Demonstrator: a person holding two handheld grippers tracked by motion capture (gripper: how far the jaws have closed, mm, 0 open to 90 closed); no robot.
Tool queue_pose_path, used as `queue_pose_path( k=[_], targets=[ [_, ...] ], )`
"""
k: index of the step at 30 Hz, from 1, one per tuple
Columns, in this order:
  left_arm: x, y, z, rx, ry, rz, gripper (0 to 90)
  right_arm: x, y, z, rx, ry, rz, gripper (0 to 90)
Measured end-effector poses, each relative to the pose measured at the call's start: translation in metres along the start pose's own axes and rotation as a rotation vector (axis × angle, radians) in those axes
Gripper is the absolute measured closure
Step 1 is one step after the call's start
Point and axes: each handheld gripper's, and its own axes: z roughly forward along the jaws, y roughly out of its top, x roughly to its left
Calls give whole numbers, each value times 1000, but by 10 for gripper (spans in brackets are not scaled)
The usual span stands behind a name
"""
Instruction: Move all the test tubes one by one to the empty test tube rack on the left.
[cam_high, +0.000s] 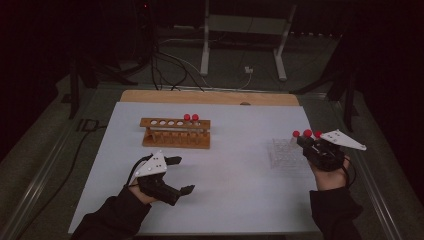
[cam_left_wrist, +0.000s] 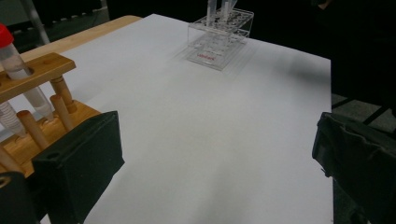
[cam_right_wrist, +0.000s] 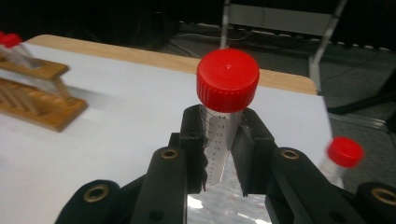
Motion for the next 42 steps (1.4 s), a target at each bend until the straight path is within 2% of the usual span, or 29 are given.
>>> queue_pose_path(
  k=[6, 9, 12, 14, 18, 20, 21, 22, 26, 33, 42],
  targets=[
    [0, 3, 0, 4, -13, 2, 35, 18, 2, 3, 7, 58, -30, 750],
    [0, 4, 0, 3, -6, 0, 36, 27, 3, 5, 13, 84, -46, 750],
    [1, 5, 1, 6, -23, -5, 36, 35, 3, 7, 17, 109, -57, 751],
    [0, 5, 2, 10, -19, -2, 49, 40, 3, 8, 20, 124, -65, 751],
    [2, 7, 3, 10, -46, -15, 60, 52, 1, 11, 28, 160, -84, 750],
    [2, 9, 5, 17, -44, -18, 60, 59, 0, 13, 36, 179, -99, 750],
    [2, 9, 5, 21, -61, -21, 60, 61, -1, 14, 37, 190, -100, 750],
    [2, 10, 6, 22, -54, -19, 60, 64, -1, 15, 39, 202, -103, 750],
    [3, 12, 7, 17, -69, -27, 59, 76, -2, 18, 48, 234, -120, 750],
    [1, 21, 13, 31, -80, -8, 59, 94, -4, 22, 63, 289, -152, 750],
    [0, 36, 23, 40, -117, 11, 59, 116, -7, 24, 74, 354, -185, 750]
  ],
)
